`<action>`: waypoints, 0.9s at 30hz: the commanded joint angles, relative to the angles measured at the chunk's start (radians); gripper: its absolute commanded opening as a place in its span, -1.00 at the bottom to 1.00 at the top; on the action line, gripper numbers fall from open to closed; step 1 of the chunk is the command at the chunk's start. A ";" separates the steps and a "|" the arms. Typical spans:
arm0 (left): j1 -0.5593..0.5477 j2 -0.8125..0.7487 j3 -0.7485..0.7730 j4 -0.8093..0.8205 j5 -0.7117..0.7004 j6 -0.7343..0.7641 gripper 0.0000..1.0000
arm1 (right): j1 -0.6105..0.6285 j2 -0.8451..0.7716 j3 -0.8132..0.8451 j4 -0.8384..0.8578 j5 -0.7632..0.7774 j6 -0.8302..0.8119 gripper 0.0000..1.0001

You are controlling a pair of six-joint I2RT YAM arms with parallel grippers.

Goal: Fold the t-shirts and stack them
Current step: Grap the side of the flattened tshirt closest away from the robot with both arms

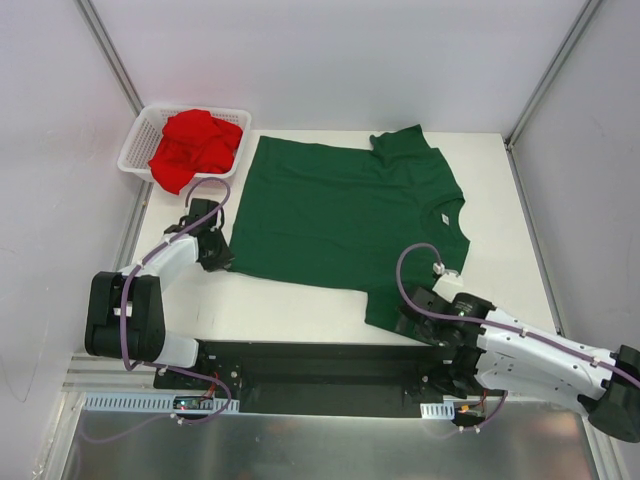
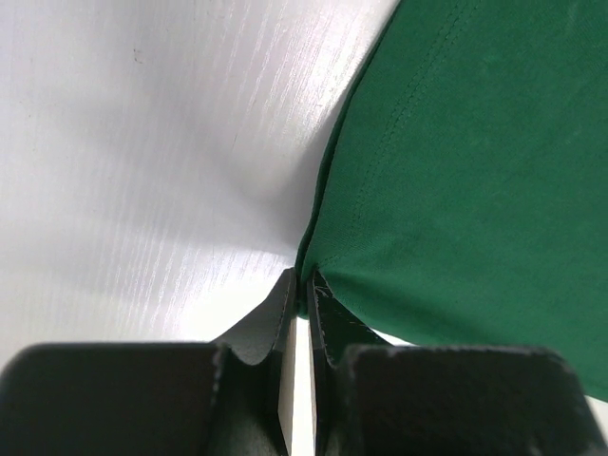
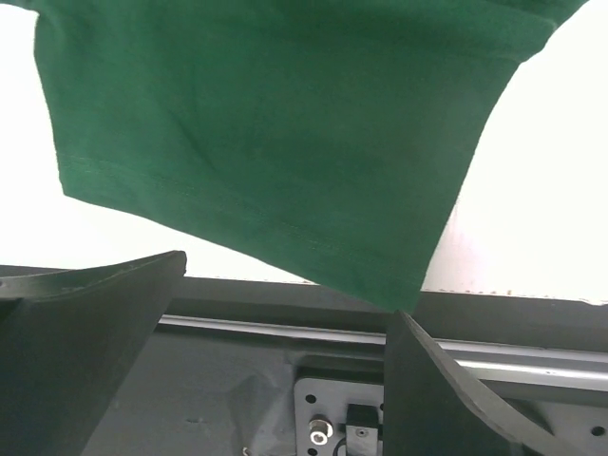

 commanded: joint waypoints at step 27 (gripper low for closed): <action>0.048 0.173 0.197 0.042 0.017 -0.006 -1.00 | 0.045 0.174 0.084 -0.051 -0.004 0.061 0.93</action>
